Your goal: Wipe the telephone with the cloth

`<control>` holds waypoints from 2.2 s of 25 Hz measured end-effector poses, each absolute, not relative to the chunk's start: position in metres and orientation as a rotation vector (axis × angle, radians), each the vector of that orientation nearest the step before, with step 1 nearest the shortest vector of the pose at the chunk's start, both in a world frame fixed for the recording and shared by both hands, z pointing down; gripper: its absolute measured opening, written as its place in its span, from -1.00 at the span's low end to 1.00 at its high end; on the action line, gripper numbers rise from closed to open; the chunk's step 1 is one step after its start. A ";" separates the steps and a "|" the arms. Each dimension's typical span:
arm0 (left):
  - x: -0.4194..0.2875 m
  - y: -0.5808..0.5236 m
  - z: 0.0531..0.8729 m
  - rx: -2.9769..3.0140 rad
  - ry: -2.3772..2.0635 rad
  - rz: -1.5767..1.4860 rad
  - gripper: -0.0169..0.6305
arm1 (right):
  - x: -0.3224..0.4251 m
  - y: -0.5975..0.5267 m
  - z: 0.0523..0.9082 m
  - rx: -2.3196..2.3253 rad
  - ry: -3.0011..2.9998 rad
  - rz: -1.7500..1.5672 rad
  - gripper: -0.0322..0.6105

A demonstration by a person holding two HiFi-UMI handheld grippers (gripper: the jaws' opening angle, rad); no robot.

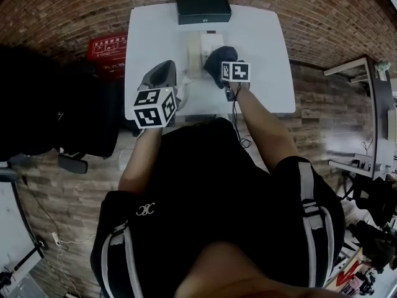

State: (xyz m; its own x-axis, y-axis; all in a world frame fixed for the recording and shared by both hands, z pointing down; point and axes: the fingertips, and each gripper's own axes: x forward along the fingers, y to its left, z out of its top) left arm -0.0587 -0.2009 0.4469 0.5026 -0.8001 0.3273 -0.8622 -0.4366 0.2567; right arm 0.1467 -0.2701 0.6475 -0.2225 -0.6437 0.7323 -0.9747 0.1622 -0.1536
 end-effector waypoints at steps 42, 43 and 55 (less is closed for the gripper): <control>-0.058 -0.226 0.445 2.267 -1.494 0.198 -0.94 | 0.096 -0.366 0.629 1.153 -1.985 0.103 -0.79; -0.060 -0.225 0.447 2.267 -1.487 0.202 -0.94 | 0.093 -0.363 0.629 1.148 -1.987 0.101 -0.79; -0.060 -0.207 0.459 2.314 -1.384 0.255 -0.94 | 0.086 -0.327 0.636 1.173 -1.956 -0.045 -0.79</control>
